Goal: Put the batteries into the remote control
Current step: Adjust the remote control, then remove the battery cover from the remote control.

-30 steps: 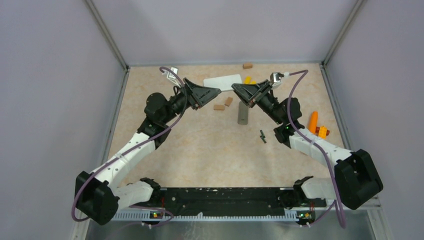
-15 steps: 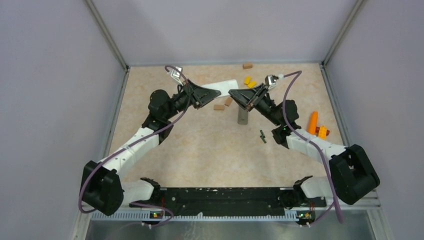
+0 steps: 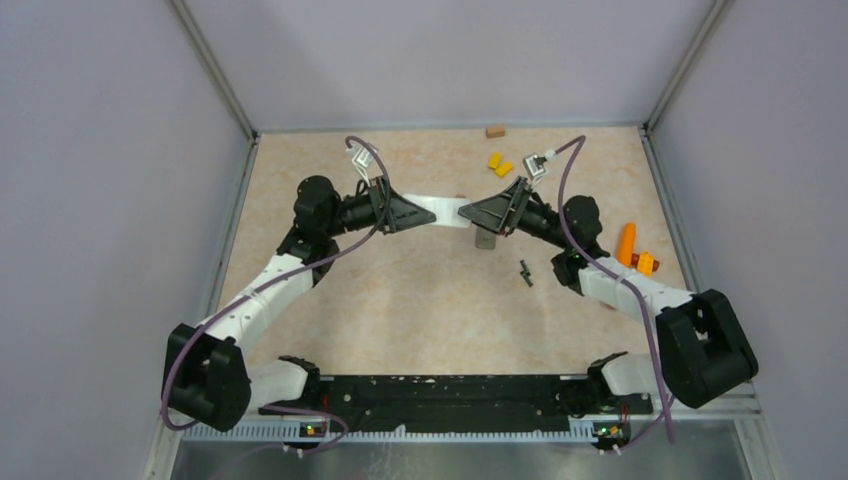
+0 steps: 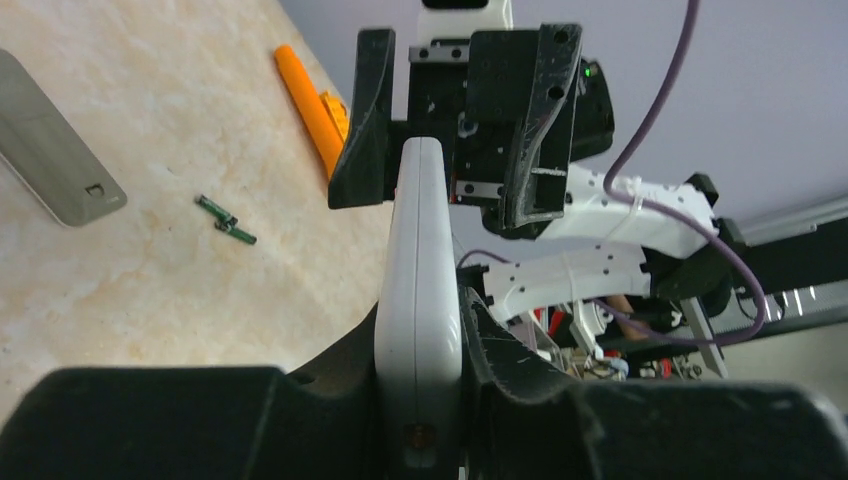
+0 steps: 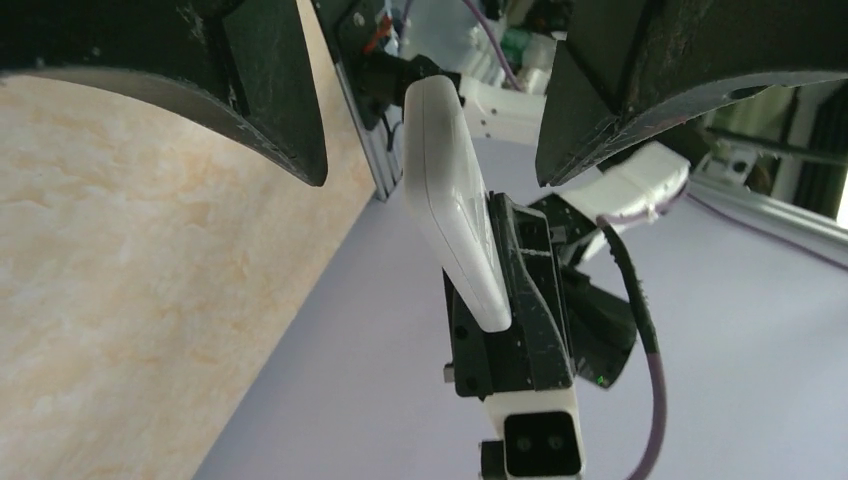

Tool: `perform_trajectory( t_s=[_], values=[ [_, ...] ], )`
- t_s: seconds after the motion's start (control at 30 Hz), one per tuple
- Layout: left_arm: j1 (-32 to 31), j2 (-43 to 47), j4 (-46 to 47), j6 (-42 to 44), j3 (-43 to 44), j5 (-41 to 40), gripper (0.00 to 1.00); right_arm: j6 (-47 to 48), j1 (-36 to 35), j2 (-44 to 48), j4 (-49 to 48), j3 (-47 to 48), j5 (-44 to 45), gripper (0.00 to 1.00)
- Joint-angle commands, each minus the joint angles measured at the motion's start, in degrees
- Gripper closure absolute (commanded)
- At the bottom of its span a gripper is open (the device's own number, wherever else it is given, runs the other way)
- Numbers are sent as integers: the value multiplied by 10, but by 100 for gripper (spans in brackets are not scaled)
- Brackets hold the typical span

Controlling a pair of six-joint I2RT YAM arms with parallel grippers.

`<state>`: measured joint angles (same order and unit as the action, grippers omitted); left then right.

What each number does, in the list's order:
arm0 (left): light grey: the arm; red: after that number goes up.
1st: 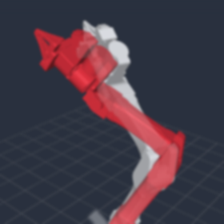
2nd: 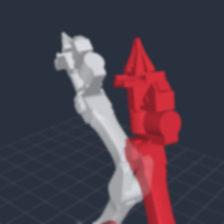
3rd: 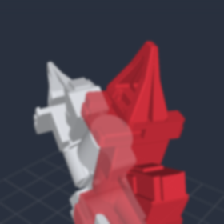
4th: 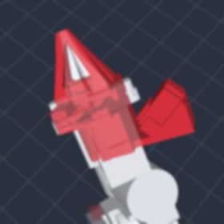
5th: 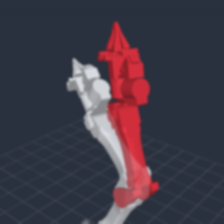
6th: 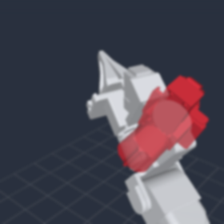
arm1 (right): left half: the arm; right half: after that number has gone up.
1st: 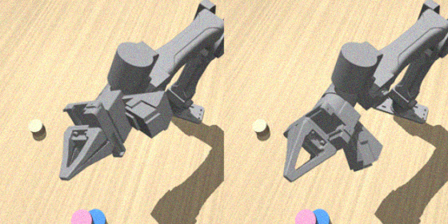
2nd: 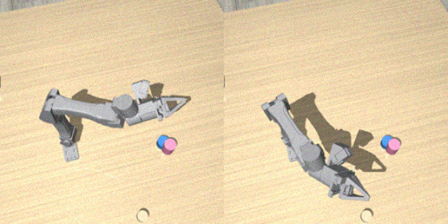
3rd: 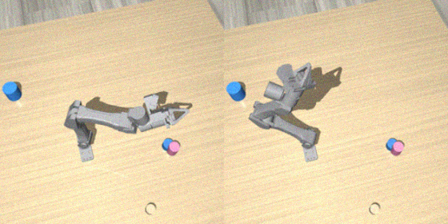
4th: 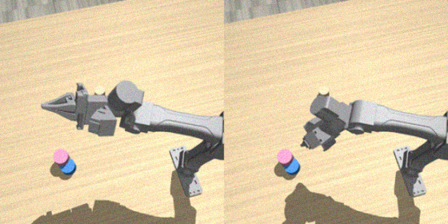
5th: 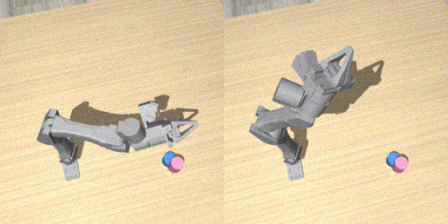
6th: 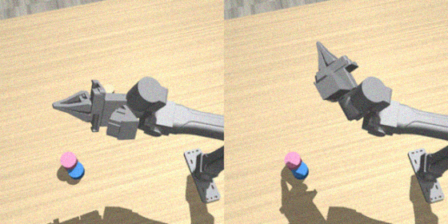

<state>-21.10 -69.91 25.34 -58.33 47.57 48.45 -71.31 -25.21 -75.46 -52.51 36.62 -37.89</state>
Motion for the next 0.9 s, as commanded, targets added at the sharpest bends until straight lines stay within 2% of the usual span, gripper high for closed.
perform_trajectory(
  t_s=[0.0,0.23,0.43,0.5,0.57,0.7,0.87],
  values=[
    [1,28,-28,57,12,84,100,100,4,-1,25,51,-103,24],
    [1,43,-49,57,6,83,100,140,3,-7,52,65,-147,41],
    [2,47,-41,42,6,90,100,148,-1,-10,62,62,-147,67],
    [2,49,-31,33,6,103,100,154,-1,-14,66,61,-148,80],
    [5,52,-17,16,6,117,100,154,0,-21,52,57,-155,88],
    [24,61,18,-31,4,131,100,147,3,-39,9,45,-177,93],
    [39,73,50,-64,2,148,100,121,4,-54,-35,41,-185,91]
  ],
)
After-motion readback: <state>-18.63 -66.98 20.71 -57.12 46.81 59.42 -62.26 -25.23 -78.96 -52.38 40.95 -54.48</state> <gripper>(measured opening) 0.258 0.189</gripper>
